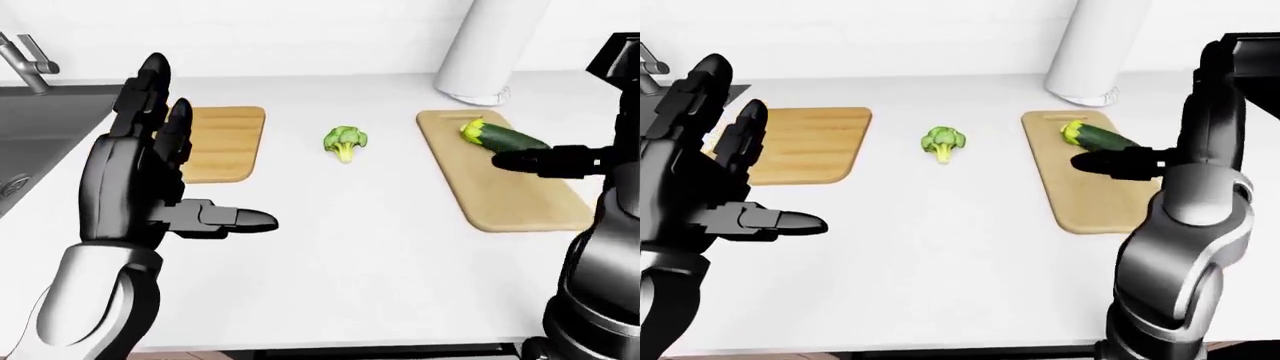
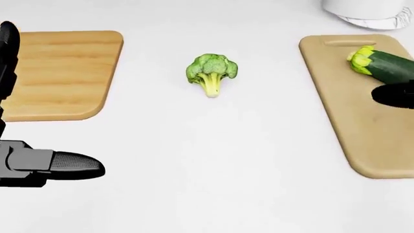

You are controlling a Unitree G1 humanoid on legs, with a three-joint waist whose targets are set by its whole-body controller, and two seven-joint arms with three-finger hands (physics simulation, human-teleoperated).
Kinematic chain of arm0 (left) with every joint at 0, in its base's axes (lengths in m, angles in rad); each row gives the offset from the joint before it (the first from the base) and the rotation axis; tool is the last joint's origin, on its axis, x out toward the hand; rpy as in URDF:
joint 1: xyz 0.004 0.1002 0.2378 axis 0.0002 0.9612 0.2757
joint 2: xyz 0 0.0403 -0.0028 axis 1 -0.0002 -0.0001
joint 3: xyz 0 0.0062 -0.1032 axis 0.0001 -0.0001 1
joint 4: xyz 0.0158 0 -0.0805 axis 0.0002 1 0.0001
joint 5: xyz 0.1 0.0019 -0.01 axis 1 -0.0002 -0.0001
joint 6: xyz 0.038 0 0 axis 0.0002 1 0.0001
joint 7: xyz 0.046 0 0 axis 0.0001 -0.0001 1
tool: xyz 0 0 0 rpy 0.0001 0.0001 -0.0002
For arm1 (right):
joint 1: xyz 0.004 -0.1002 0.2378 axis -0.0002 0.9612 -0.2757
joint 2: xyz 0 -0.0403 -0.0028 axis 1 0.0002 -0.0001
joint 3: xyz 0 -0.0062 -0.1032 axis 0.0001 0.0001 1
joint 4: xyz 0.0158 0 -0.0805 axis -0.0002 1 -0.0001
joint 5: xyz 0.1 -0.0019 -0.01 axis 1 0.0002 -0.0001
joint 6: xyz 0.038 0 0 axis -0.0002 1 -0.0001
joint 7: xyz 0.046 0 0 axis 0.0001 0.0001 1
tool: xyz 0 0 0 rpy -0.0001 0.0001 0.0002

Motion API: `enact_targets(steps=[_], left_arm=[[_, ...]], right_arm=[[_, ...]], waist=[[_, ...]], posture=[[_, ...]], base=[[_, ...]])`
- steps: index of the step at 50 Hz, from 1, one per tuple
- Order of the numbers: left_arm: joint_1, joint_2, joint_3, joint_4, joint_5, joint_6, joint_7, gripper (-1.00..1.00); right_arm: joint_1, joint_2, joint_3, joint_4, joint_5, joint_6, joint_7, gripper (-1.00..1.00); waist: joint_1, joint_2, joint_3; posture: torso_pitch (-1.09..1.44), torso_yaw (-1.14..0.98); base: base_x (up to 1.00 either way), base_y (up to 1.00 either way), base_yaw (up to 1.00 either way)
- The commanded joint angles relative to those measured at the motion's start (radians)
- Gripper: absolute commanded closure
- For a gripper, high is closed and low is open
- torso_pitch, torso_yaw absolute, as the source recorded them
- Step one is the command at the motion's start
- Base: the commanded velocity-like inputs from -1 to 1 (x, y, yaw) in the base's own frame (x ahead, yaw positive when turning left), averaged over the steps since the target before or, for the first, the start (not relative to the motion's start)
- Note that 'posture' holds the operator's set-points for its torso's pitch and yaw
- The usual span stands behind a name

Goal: Place the broccoli and the zucchini on separate cutting boards.

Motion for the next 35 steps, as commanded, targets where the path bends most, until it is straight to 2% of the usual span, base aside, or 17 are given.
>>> enact_targets(steps=[1,5,8,12,16,18,20,21,23,25,29,35], left_arm=[[-0.066,0.020,0.006,-0.020,-0.042,0.010,0.045,-1.00],[-0.204,0.032,0.011,-0.020,-0.121,0.125,0.115,-1.00],[-0.292,0.028,0.026,-0.016,-0.143,0.202,0.129,-1.00],[-0.371,0.032,0.015,0.008,-0.149,0.249,0.142,-1.00],[-0.471,0.033,-0.022,0.050,-0.136,0.292,0.150,-1.00],[-0.559,0.025,-0.048,0.102,-0.124,0.327,0.149,-1.00],[-0.648,0.021,-0.100,0.162,-0.094,0.346,0.141,-1.00],[-0.663,0.016,-0.114,0.174,-0.077,0.348,0.131,-1.00],[-0.709,0.011,-0.194,0.236,-0.016,0.324,0.100,-1.00],[-0.738,-0.005,-0.227,0.283,0.043,0.313,0.057,-1.00],[-0.739,-0.026,-0.311,0.431,0.205,0.195,-0.067,-1.00],[-0.757,-0.103,-0.360,0.626,0.442,0.065,-0.265,-1.00]], right_arm=[[-0.029,-0.033,-0.008,-0.083,-0.050,0.037,0.056,-1.00],[-0.040,-0.052,0.006,-0.163,-0.103,0.099,0.130,-1.00],[-0.035,-0.051,0.005,-0.195,-0.130,0.114,0.165,-1.00],[-0.022,-0.049,-0.012,-0.213,-0.147,0.104,0.189,-1.00],[-0.013,-0.047,-0.017,-0.227,-0.167,0.102,0.209,-1.00],[-0.015,-0.048,-0.016,-0.232,-0.176,0.107,0.220,-1.00],[-0.014,-0.041,-0.017,-0.232,-0.180,0.099,0.220,-1.00],[-0.013,-0.038,-0.017,-0.232,-0.181,0.096,0.221,-1.00],[-0.007,-0.024,-0.017,-0.230,-0.180,0.083,0.215,-1.00],[-0.006,-0.019,-0.019,-0.228,-0.180,0.075,0.214,-1.00],[-0.005,-0.007,-0.019,-0.221,-0.174,0.058,0.207,-1.00],[-0.004,0.007,-0.007,-0.217,-0.179,0.048,0.201,-1.00]], waist=[[-0.001,-0.002,-0.022],[-0.004,-0.002,-0.018],[-0.007,-0.003,-0.008],[-0.002,-0.007,0.001],[0.003,-0.013,0.007],[0.002,-0.014,0.009],[0.004,-0.015,0.009],[0.004,-0.016,0.009],[0.005,-0.016,0.010],[0.004,-0.017,0.009],[0.002,-0.016,0.007],[-0.001,-0.011,0.001]], posture=[[0.00,0.00],[0.00,0.00],[0.00,0.00],[0.00,0.00],[0.00,0.00],[0.00,0.00],[0.00,0.00],[0.00,0.00],[0.00,0.00],[0.00,0.00],[0.00,0.00],[0.00,0.00]], base=[[0.00,0.00,0.00],[0.00,0.00,0.00],[0.00,0.00,0.00],[0.00,0.00,0.00],[0.00,0.00,0.00],[0.00,0.00,0.00],[0.00,0.00,0.00],[0.00,0.00,0.00],[0.00,0.00,0.00],[0.00,0.00,0.00],[0.00,0.00,0.00],[0.00,0.00,0.00]])
